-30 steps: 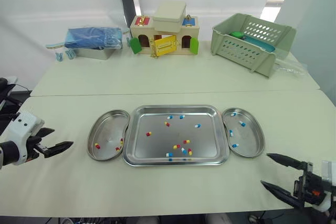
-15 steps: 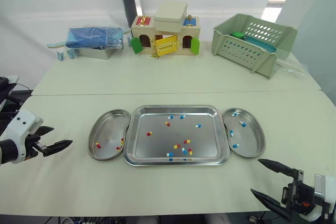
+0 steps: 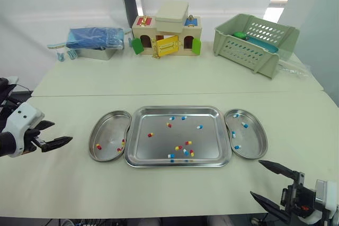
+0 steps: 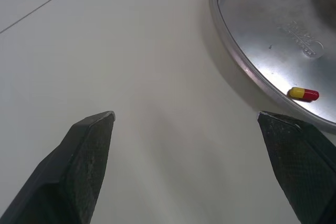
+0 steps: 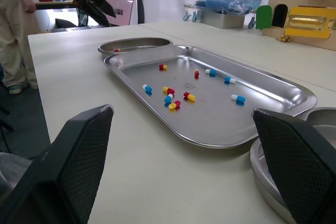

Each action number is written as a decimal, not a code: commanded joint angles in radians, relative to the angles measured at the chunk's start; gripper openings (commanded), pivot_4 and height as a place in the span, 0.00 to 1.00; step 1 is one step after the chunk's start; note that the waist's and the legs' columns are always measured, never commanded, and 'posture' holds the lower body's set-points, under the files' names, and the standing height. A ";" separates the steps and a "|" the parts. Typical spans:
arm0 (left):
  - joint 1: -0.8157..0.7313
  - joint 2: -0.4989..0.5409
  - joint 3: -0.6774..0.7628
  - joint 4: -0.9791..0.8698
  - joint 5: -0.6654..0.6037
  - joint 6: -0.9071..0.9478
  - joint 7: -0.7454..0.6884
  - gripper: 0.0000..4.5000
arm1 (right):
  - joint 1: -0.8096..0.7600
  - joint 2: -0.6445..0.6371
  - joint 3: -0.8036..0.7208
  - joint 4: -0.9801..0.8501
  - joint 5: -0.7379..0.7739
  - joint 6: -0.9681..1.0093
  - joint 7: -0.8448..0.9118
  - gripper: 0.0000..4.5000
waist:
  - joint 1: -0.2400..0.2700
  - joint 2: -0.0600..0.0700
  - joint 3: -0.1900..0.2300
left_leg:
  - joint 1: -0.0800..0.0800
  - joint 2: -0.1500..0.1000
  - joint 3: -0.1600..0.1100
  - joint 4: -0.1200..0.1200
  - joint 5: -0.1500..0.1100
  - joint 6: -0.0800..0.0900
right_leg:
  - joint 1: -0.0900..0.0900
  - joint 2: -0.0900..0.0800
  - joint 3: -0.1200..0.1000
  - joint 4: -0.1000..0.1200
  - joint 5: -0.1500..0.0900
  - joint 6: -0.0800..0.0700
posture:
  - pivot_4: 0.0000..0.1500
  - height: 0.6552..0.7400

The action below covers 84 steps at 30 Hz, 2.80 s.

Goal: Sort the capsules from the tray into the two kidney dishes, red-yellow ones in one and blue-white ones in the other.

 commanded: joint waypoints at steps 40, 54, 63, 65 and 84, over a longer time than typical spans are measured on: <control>-0.447 -0.283 -0.716 -0.358 0.172 0.263 -0.007 1.00 | 0.061 0.015 0.127 -0.133 -0.046 -0.044 -0.214 0.99 | 0.007 0.000 0.000 | 0.000 0.000 -0.001 0.002 0.000 0.000 | 0.000 0.001 0.000 0.001 0.000 0.000 | 1.00 1.00; -0.449 -0.315 -0.733 -0.326 0.210 0.272 -0.009 0.50 | 0.059 0.004 0.135 -0.143 -0.050 -0.043 -0.243 1.00 | 0.009 0.001 -0.001 | 0.001 0.000 -0.001 0.002 0.000 0.000 | 0.002 0.001 0.000 0.002 0.000 0.000 | 1.00 1.00; -0.441 -0.315 -0.730 -0.336 0.211 0.286 -0.003 0.00 | 0.056 0.007 0.145 -0.138 -0.055 -0.049 -0.245 1.00 | 0.009 0.002 -0.001 | 0.002 0.000 -0.001 0.002 0.000 0.000 | 0.003 0.001 0.000 0.002 0.000 0.000 | 1.00 1.00; -0.439 -0.316 -0.726 -0.342 0.204 0.290 -0.005 0.00 | 0.057 0.007 0.145 -0.138 -0.055 -0.049 -0.244 1.00 | 0.009 0.002 -0.001 | 0.002 0.000 -0.001 0.002 0.000 0.000 | 0.003 0.001 0.000 0.001 0.000 0.000 | 1.00 1.00; -0.329 -0.135 -0.385 -0.608 -0.042 0.593 0.018 0.00 | 0.051 -0.028 0.179 -0.133 -0.050 -0.066 -0.189 1.00 | 0.006 0.001 -0.001 | 0.002 0.000 -0.003 0.002 0.000 0.000 | 0.005 0.001 -0.002 -0.001 0.000 0.000 | 1.00 1.00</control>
